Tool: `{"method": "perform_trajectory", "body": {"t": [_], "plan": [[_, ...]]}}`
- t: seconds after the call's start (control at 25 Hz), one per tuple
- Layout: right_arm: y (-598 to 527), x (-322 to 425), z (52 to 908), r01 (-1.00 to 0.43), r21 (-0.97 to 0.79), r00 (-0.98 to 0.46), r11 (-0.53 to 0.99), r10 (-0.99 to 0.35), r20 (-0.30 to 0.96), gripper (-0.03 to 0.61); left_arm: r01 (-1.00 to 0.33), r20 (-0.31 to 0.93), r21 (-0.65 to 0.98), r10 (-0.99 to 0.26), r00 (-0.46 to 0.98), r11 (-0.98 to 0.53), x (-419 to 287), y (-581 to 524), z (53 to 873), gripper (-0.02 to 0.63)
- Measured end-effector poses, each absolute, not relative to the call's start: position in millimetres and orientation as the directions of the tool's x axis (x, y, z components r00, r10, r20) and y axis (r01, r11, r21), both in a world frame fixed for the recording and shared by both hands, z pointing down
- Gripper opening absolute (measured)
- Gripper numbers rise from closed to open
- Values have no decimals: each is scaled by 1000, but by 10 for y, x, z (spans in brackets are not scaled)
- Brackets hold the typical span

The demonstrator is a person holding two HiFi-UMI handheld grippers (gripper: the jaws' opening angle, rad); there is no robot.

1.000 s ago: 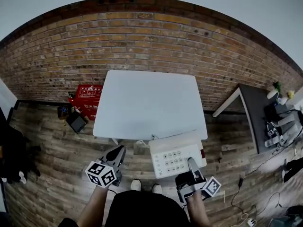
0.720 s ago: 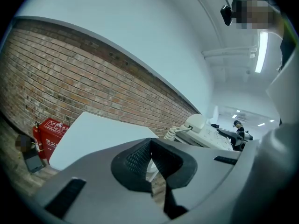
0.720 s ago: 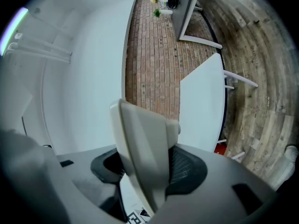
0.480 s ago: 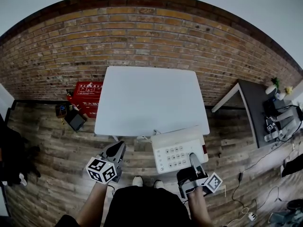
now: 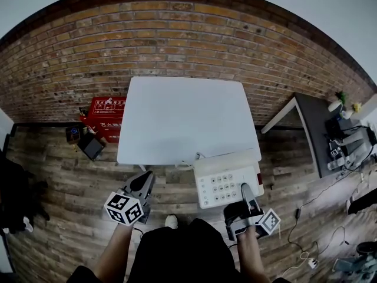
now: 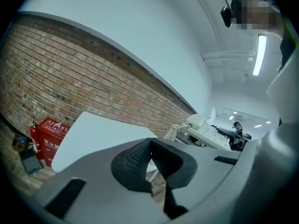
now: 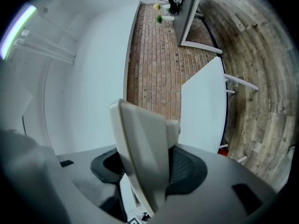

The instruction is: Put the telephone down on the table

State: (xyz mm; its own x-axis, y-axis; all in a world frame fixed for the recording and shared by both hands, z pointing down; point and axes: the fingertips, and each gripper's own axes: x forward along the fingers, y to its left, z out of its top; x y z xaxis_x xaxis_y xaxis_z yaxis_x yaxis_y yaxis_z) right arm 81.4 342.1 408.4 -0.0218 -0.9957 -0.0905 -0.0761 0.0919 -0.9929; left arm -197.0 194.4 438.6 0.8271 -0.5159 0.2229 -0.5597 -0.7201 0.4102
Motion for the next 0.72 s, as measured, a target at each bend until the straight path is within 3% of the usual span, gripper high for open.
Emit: {"method": "perform_trajectory", "body": {"t": [0.72], "plan": [[2914,895,4134,-55,-994,-80,99,-992,-95,235,-602,262,405,-544,797,-688,-1974,1703,4518,12]]}}
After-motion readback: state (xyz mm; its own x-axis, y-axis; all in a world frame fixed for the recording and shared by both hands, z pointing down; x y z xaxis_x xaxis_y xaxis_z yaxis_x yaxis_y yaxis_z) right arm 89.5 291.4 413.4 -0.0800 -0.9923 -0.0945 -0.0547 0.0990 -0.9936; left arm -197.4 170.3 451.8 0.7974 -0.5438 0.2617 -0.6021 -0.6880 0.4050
